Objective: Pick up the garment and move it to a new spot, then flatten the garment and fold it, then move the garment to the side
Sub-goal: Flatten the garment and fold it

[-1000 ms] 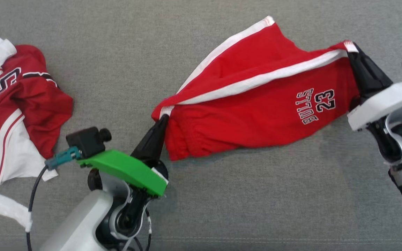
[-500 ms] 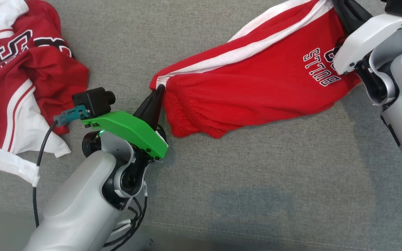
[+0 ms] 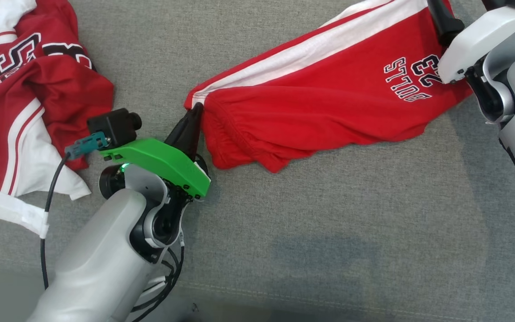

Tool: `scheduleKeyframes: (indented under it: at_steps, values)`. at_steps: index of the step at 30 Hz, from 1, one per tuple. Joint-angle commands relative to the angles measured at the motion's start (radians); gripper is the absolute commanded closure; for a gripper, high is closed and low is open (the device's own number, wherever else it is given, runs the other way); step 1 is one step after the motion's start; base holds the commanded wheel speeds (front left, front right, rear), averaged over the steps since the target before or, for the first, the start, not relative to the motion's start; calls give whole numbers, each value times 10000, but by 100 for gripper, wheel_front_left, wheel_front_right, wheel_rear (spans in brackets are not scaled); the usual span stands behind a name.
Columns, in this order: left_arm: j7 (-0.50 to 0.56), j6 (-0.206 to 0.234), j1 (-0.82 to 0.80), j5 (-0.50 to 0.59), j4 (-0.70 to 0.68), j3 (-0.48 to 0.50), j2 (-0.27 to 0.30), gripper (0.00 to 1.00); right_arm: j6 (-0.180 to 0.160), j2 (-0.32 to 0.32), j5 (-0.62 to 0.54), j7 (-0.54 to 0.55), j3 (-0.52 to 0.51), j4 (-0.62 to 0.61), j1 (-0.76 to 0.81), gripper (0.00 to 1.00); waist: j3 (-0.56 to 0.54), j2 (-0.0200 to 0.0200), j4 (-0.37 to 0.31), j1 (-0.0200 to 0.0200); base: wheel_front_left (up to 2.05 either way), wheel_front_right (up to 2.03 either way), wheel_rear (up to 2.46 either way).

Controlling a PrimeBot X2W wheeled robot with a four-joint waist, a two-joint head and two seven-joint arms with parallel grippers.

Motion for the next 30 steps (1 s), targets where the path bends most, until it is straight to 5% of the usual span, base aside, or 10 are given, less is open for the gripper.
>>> scheduleKeyframes:
  at_steps: [1, 7, 14, 18, 30]
  values:
    - [-65, 94, 135, -19, 25, 78, 93, 0, -7, -9, 74, -62, 59, -68, -87, 0, -52, -1, -82, 0, 0, 0, 0]
    - [-826, 446, 675, 597, -334, 26, 514, 0, -7, -769, 1010, 921, 848, -1213, 133, 0, -408, -1, -348, 0, 0, 0, 0]
    - [-1783, 1336, 1388, 2409, -1376, -225, 1101, 0, -6, -1940, 1488, 2827, 1198, -2164, 400, 0, -504, -1, -205, 0, 0, 0, 0]
    - [-1875, 1594, 1765, 2938, -1779, -378, 911, 0, -7, -2209, 1518, 3453, 1233, -2363, 518, 0, -281, -1, 134, 0, 0, 0, 0]
    - [-1937, 1043, 2207, 3958, -1766, -177, 309, 0, -7, -2124, 1015, 4577, 1129, -1549, 990, 0, -170, -1, 722, 0, 0, 0, 0]
